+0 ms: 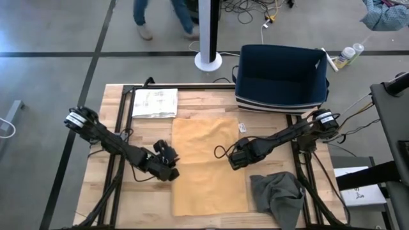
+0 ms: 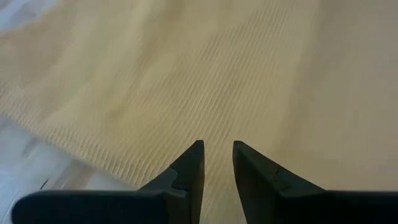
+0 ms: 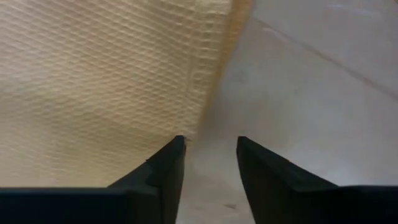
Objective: Fold towel
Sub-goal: Fold the yellow towel
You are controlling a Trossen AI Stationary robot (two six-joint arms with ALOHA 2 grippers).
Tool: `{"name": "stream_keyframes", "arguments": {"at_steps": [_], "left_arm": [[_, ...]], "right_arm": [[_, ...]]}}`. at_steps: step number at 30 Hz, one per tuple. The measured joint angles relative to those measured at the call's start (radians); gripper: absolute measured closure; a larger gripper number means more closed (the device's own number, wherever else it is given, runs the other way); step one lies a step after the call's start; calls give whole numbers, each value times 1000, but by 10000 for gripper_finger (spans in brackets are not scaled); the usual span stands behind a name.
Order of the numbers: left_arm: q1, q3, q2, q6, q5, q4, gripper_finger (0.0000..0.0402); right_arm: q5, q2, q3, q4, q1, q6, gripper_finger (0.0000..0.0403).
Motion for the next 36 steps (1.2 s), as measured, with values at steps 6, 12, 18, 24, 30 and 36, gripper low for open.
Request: {"name": "stream_keyframes", "arguments": {"at_steps": [6,12,18,24,30,36], "left_arm": [[0,0,63,-21,0,-59,325],[4,0,38,-26,-40,-168,325],[9,8,-30,-78,-80,-215,325],[1,8,-19,-51,-78,27,325],[0,8,71,-11,-78,175,325],[1,8,172,-58,-73,175,325]], "right_arm": [[19,-20,13,-6,22,-71,227],[100,-62,55,28,153,-82,227],[253,26,45,85,240,-32,242],[270,130,50,23,227,-15,253],[246,104,68,-30,227,-35,250],[294,51,81,-70,234,-91,236]]}}
